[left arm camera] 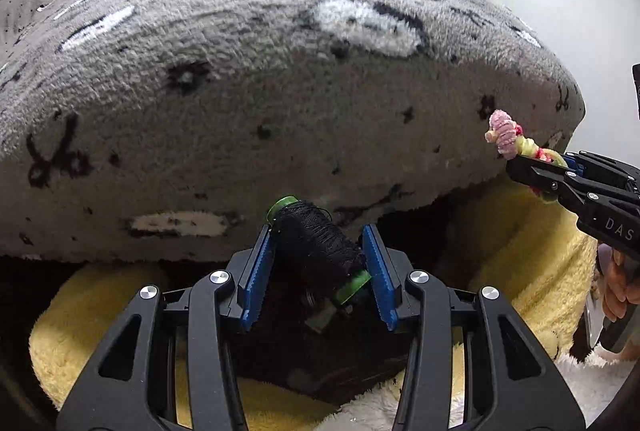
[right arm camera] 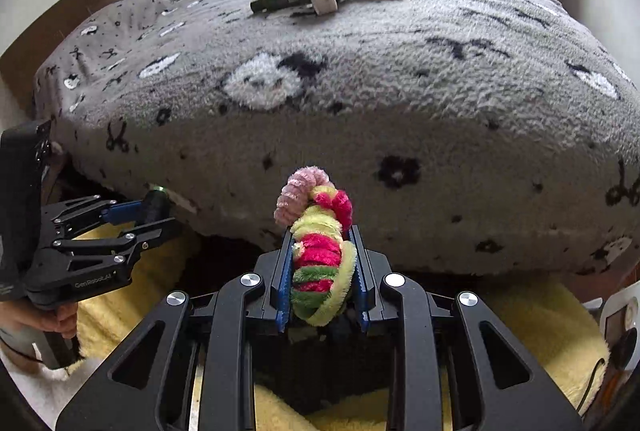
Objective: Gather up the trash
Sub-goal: 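Carry the hair ties and black spool down past the bed edge toward the bin, then open both tools to drop the spool and hair ties into the bin, then raise both tools back over the bed toward the remaining items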
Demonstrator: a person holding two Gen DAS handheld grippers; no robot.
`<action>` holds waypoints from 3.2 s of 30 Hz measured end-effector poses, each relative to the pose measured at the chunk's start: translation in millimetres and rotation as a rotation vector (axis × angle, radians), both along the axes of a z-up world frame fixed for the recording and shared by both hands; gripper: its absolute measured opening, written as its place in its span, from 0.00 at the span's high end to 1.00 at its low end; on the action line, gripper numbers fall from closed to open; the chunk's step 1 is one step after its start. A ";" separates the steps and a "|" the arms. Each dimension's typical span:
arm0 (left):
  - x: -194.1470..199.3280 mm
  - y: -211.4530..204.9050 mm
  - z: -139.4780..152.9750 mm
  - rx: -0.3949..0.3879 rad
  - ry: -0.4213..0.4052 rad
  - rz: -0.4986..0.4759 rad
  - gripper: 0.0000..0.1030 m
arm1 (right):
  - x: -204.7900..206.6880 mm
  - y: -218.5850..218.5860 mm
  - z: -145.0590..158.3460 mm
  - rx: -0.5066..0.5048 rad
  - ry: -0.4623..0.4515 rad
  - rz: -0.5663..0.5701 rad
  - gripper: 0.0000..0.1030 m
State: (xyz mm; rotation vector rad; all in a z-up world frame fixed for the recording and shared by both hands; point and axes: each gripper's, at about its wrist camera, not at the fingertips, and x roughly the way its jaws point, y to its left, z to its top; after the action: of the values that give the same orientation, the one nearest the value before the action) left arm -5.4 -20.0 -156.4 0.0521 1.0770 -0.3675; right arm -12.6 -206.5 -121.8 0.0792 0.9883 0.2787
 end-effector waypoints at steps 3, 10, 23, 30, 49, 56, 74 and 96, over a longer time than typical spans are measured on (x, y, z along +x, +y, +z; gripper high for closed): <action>-1.3 -7.5 -21.1 0.008 0.051 -0.024 0.58 | -0.9 5.1 -22.0 0.004 0.069 0.016 0.75; -0.4 -18.4 -64.1 0.005 0.176 -0.062 0.58 | 1.1 11.1 -67.7 0.006 0.199 0.008 0.75; 2.5 -31.9 -118.7 -0.011 0.390 -0.127 0.58 | 5.2 19.8 -124.8 0.043 0.395 0.003 0.75; -2.1 -36.2 -124.2 0.005 0.403 -0.134 0.57 | 10.1 11.8 -131.6 0.062 0.426 -0.031 0.70; 1.1 -35.9 -71.6 0.081 0.203 -0.117 0.08 | 15.7 -33.8 -82.7 0.006 0.285 -0.126 0.08; 11.5 -18.5 -28.5 0.084 0.091 -0.070 0.08 | 21.5 -39.3 -51.7 -0.005 0.200 -0.138 0.07; 63.2 24.8 48.8 0.044 -0.084 0.081 0.08 | 65.1 -57.9 17.1 -0.005 0.005 -0.174 0.06; 177.7 22.6 62.6 0.116 -0.156 0.108 0.08 | 215.6 -2.4 48.1 -0.032 -0.135 -0.048 0.07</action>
State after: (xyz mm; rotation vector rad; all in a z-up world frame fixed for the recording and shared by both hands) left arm 172.3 2.6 -93.8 0.1233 0.9417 -0.2004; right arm 203.0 -208.9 -73.7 0.0538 0.8554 0.2214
